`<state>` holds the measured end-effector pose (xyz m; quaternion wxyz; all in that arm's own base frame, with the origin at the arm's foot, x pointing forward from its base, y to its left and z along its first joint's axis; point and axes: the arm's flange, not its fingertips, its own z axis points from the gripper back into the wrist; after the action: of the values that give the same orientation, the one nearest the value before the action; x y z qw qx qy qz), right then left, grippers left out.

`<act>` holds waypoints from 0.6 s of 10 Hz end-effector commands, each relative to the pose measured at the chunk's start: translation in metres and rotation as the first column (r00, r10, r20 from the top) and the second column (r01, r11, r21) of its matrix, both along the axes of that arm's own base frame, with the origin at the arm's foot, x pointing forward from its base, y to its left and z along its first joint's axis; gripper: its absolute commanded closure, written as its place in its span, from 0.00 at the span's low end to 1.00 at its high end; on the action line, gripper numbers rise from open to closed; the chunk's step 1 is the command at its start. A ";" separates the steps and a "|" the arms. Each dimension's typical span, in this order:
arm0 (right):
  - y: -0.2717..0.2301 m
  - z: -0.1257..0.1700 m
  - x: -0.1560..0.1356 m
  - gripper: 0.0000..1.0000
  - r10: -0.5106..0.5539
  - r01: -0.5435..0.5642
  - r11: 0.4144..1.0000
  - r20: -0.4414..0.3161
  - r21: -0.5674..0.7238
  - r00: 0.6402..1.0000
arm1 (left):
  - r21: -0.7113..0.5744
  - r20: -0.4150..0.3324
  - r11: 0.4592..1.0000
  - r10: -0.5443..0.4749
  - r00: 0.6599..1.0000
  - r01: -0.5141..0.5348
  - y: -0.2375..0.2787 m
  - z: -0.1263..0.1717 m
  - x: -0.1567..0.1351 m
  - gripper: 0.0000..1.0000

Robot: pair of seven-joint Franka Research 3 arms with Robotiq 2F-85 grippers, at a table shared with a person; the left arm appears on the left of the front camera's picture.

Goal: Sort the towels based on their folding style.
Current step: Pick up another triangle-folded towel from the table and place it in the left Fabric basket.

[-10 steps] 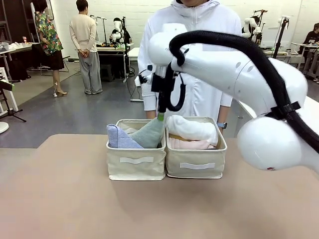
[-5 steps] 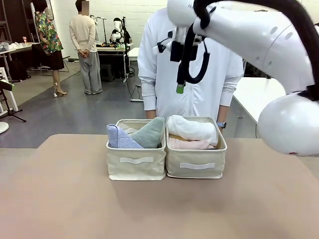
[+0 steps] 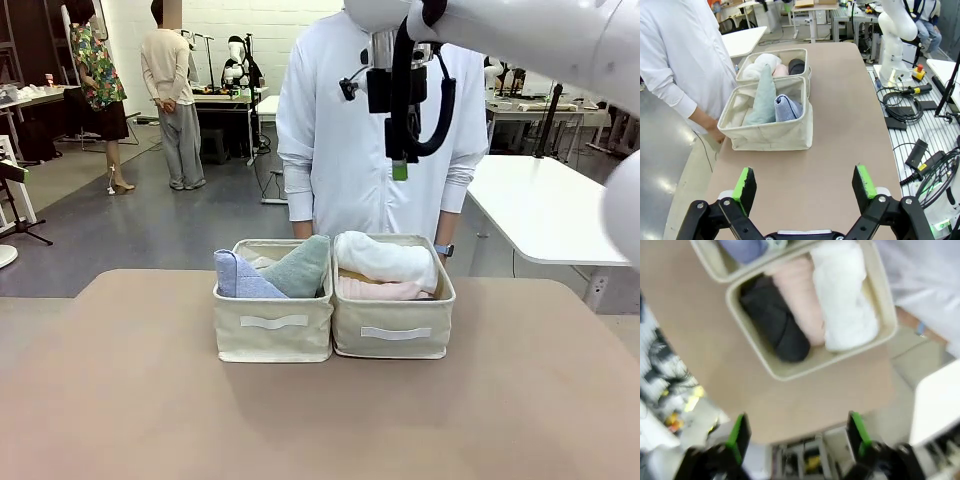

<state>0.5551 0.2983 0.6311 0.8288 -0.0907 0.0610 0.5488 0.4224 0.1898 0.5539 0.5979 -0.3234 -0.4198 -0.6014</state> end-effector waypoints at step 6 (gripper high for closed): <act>-0.119 -0.071 -0.139 0.00 -0.124 0.120 0.992 0.161 0.038 0.979 | -0.009 0.017 1.000 0.004 1.000 -0.004 0.000 0.002 0.000 0.00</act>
<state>0.4215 0.2081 0.5645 0.8723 -0.1470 0.0374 0.4649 0.4224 0.1900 0.5539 0.5981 -0.3234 -0.4198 -0.6012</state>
